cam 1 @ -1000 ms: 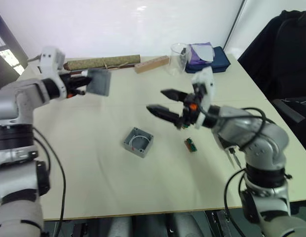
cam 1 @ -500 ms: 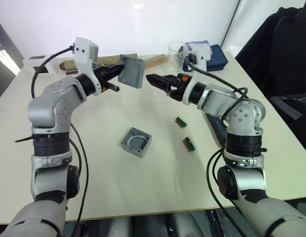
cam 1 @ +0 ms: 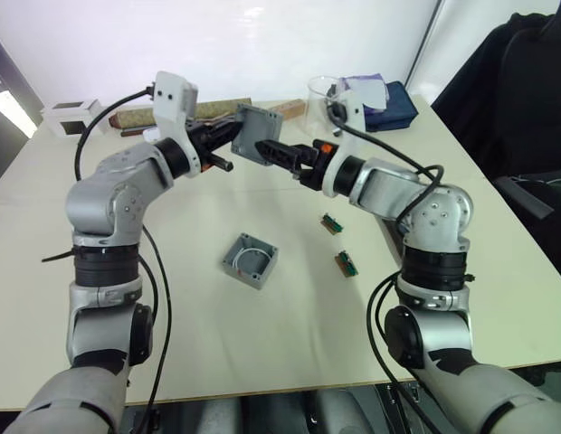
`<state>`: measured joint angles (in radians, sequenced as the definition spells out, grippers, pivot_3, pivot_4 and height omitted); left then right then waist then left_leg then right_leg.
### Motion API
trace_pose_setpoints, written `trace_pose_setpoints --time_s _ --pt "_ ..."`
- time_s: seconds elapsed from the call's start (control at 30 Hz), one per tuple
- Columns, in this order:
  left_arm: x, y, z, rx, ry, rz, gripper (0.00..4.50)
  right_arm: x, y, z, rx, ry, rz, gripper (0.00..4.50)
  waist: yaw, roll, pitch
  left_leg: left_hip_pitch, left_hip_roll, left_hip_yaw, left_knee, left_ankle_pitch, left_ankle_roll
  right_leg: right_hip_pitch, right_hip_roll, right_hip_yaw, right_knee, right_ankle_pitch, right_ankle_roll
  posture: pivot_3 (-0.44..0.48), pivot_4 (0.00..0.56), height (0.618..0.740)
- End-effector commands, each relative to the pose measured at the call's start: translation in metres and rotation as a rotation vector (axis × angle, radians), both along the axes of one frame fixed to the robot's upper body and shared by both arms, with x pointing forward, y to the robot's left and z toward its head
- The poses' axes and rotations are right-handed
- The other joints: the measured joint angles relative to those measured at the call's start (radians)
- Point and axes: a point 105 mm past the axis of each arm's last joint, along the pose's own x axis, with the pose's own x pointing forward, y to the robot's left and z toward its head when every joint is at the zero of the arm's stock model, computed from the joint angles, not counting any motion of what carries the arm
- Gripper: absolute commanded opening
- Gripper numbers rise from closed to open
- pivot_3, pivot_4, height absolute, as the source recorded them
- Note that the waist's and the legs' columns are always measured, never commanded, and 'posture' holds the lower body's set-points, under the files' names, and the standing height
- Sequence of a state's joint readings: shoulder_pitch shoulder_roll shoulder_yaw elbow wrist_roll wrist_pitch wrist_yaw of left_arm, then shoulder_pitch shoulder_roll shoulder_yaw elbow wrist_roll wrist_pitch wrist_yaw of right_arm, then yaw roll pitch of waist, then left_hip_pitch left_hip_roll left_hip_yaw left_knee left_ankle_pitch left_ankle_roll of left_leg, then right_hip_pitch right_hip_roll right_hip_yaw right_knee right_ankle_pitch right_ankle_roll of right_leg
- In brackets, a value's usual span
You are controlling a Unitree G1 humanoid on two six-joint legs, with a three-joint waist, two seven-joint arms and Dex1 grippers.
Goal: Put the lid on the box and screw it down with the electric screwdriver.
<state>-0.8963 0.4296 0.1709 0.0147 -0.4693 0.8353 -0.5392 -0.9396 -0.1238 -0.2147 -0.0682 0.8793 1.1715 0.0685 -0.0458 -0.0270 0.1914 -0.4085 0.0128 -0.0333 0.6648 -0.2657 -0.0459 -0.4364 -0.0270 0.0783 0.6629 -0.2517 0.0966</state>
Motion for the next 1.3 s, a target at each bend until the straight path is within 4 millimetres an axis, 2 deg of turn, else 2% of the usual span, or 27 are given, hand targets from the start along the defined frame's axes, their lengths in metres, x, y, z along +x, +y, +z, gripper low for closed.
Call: trace_pose_setpoints --time_s 0.03,0.3,0.5,0.63,0.67,0.73,0.8,0.9,1.0,1.03,1.07,1.13,1.17,1.2,1.23,1.27,1.3 --pt "-0.007 -0.005 0.016 -0.001 -0.069 -0.026 0.00 -0.007 0.000 0.021 0.039 -0.086 0.000 3.25 0.000 0.000 0.000 0.000 0.000 0.000 0.000 0.000 0.000 0.000 0.000 0.000 0.000 0.000 0.000 0.000 0.150 0.740" --pt "-0.010 -0.007 0.013 0.016 -0.070 -0.045 0.00 -0.008 -0.001 0.023 0.049 -0.112 -0.010 0.37 0.000 0.000 0.000 0.000 0.000 0.000 0.000 0.000 0.000 0.000 0.000 0.000 0.000 0.000 0.000 0.000 0.150 0.740" --pt "-0.012 -0.007 0.012 0.016 -0.069 -0.056 0.00 -0.007 -0.001 0.019 0.050 -0.100 -0.014 0.37 0.000 0.000 0.000 0.000 0.000 0.000 0.000 0.000 0.000 0.000 0.000 0.000 0.000 0.000 0.000 0.000 0.150 0.740" --pt "-0.021 -0.008 0.016 0.016 -0.071 -0.113 1.07 -0.011 0.002 0.015 0.029 -0.117 0.008 0.37 0.000 0.000 0.000 0.000 0.000 0.000 0.000 0.000 0.000 0.000 0.000 0.000 -0.001 0.000 0.000 0.000 0.150 0.740" --pt "-0.021 -0.006 0.017 0.015 -0.071 -0.111 1.57 -0.012 0.003 0.014 0.029 -0.121 0.010 0.37 0.000 0.000 0.000 0.000 0.000 0.000 0.000 0.000 0.000 0.000 0.000 0.000 -0.001 0.000 0.000 0.000 0.150 0.740" --pt "-0.024 0.005 0.018 0.053 -0.074 -0.110 2.30 -0.012 0.002 0.014 0.009 -0.152 -0.001 0.37 -0.003 0.000 0.000 0.000 0.000 0.000 -0.001 0.000 0.000 0.000 0.000 0.000 -0.001 0.000 0.000 0.000 0.150 0.740" --pt "-0.033 0.023 0.022 0.092 -0.035 -0.143 3.06 -0.014 -0.001 0.014 -0.096 -0.264 -0.040 0.37 -0.012 0.000 0.000 0.000 0.000 0.000 -0.001 0.000 0.000 0.000 0.001 0.000 -0.001 0.000 0.000 0.000 0.150 0.740" --pt "-0.039 0.051 0.026 0.144 0.004 -0.124 3.06 -0.028 -0.005 0.005 -0.328 -0.548 -0.079 0.37 -0.021 0.001 0.001 0.000 0.000 -0.001 -0.003 0.000 0.000 0.000 0.002 0.000 -0.002 -0.001 0.000 0.000 0.150 0.740" --pt "-0.043 0.060 0.018 0.148 0.065 -0.138 3.06 -0.042 -0.009 -0.012 -0.586 -0.866 -0.107 0.37 -0.023 0.001 0.000 0.000 0.000 -0.001 -0.004 0.000 0.000 0.001 0.001 0.000 -0.006 -0.001 0.001 0.000 0.150 0.740" --pt "-0.043 0.061 0.014 0.153 0.077 -0.141 2.82 -0.046 -0.011 -0.019 -0.729 -1.027 -0.129 0.37 -0.023 0.001 0.000 0.000 0.000 -0.001 -0.004 0.000 0.000 0.002 0.001 -0.001 -0.008 -0.001 0.001 0.000 0.150 0.740" --pt "-0.045 0.060 0.007 0.165 0.088 -0.155 2.57 -0.050 -0.012 -0.036 -0.897 -1.172 -0.098 0.37 -0.023 0.001 0.001 0.000 0.000 0.000 -0.004 0.000 0.000 0.002 0.001 0.000 -0.008 -0.001 0.002 0.000 0.150 0.740" --pt "-0.046 0.058 -0.006 0.172 0.104 -0.165 1.85 -0.058 -0.018 -0.061 -1.045 -1.325 -0.033 0.37 -0.022 0.000 0.000 0.000 -0.001 0.001 -0.003 0.000 0.000 0.003 0.000 0.000 -0.009 -0.001 0.002 0.000 0.150 0.740" --pt "-0.045 0.056 -0.010 0.166 0.110 -0.168 1.54 -0.061 -0.020 -0.070 -1.093 -1.384 0.003 0.37 -0.022 0.000 0.001 0.000 -0.001 0.001 -0.003 0.000 0.000 0.003 0.000 0.000 -0.009 -0.002 0.002 0.000 0.150 0.740" --pt "-0.045 0.054 -0.014 0.155 0.118 -0.174 0.94 -0.065 -0.020 -0.076 -1.107 -1.438 0.028 0.37 -0.022 -0.001 0.001 0.000 -0.001 0.001 -0.003 0.000 0.000 0.003 0.000 0.000 -0.010 -0.002 0.002 0.000 0.150 0.740" --pt "-0.045 0.052 -0.019 0.147 0.128 -0.183 0.67 -0.067 -0.019 -0.078 -1.101 -1.481 0.036 0.37 -0.021 -0.001 0.001 0.000 -0.001 0.001 -0.003 0.000 0.000 0.003 0.000 0.000 -0.010 -0.002 0.002 0.000 0.150 0.740" --pt "-0.045 0.047 -0.026 0.148 0.142 -0.203 0.17 -0.068 -0.016 -0.083 -1.104 -1.517 0.053 0.37 -0.021 -0.001 0.001 0.000 0.000 0.000 -0.003 0.000 0.000 0.003 0.001 0.000 -0.009 -0.001 0.002 0.000 0.150 0.740" --pt "-0.046 0.044 -0.030 0.151 0.150 -0.217 0.02 -0.068 -0.015 -0.086 -1.102 -1.540 0.061 0.37 -0.023 -0.001 0.001 0.000 0.000 0.001 -0.002 0.000 0.000 0.003 0.001 0.000 -0.009 -0.001 0.002 0.000 0.150 0.740"
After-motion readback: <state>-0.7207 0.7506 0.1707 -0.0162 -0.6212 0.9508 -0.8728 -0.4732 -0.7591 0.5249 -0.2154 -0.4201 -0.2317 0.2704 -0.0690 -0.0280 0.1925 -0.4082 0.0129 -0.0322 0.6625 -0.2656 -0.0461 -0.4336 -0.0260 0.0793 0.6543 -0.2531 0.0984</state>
